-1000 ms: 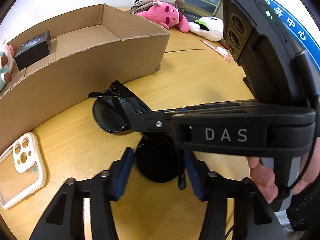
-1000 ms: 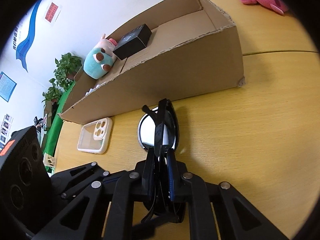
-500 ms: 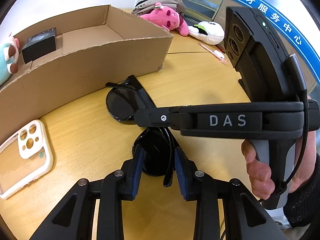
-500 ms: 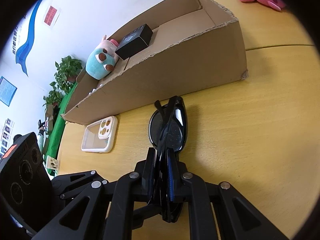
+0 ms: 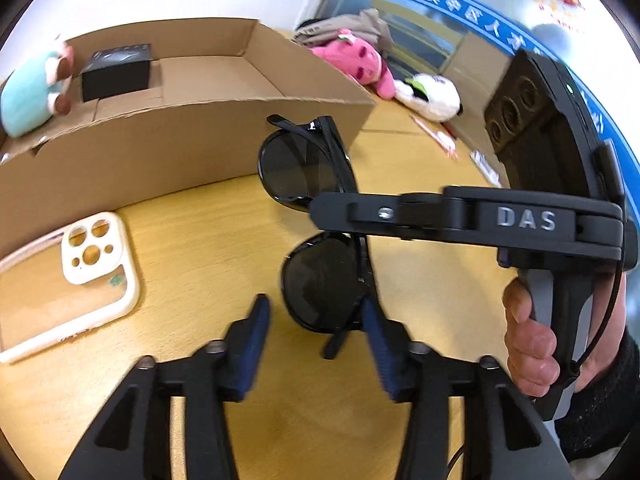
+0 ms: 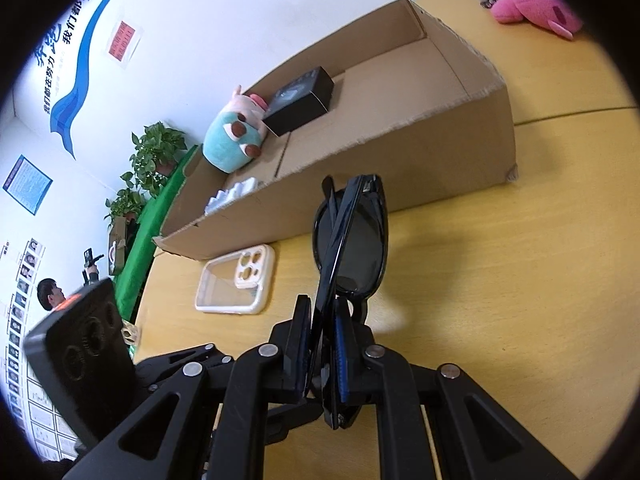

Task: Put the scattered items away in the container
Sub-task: 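Lift the sunglasses with both grippers and carry them over the box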

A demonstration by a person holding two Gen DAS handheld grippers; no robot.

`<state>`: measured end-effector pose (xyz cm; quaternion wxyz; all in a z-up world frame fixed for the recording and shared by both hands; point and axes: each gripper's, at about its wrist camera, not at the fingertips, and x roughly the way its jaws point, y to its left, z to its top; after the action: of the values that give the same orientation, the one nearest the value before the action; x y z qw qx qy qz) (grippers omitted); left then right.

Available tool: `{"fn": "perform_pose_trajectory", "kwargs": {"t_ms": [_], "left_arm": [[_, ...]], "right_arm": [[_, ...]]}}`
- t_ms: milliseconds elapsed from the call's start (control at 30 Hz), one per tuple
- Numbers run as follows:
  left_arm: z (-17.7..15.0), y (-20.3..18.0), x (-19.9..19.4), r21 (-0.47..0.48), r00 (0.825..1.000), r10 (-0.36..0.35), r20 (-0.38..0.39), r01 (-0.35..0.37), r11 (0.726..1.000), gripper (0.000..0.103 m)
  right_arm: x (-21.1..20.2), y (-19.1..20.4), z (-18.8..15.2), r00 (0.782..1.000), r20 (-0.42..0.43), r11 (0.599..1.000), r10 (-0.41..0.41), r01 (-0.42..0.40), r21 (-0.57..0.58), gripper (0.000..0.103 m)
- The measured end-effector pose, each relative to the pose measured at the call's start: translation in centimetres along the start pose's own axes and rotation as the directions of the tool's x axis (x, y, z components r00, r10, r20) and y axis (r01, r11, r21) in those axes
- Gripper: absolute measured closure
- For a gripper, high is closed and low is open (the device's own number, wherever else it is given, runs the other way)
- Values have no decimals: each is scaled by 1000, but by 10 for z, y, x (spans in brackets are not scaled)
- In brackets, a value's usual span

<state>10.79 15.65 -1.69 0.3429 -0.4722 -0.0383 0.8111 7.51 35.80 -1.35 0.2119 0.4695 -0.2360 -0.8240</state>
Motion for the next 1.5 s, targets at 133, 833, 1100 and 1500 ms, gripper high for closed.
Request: {"fn": "perform_pose_trajectory", "kwargs": {"t_ms": [133,833,1100,1500], "left_arm": [[2,9,-1,-53,998,-53,29,54,997,28],[25,18,-31,-92,947,-290,139,304,948,43],[54,24,-49,-56,949,-270,162,282,958,46],[127,34,-68,22,961,-216,173,216,976,48]], "right_arm": [[-5,6,2,1000,13,1000,18,-18,-9,93],[-15,46,19,992,37,991,124,-121,-63,93],[-22,62,41,988,74,986,139,-131,-108,93],[-30,87,100,980,151,974,134,-102,-202,93]]}}
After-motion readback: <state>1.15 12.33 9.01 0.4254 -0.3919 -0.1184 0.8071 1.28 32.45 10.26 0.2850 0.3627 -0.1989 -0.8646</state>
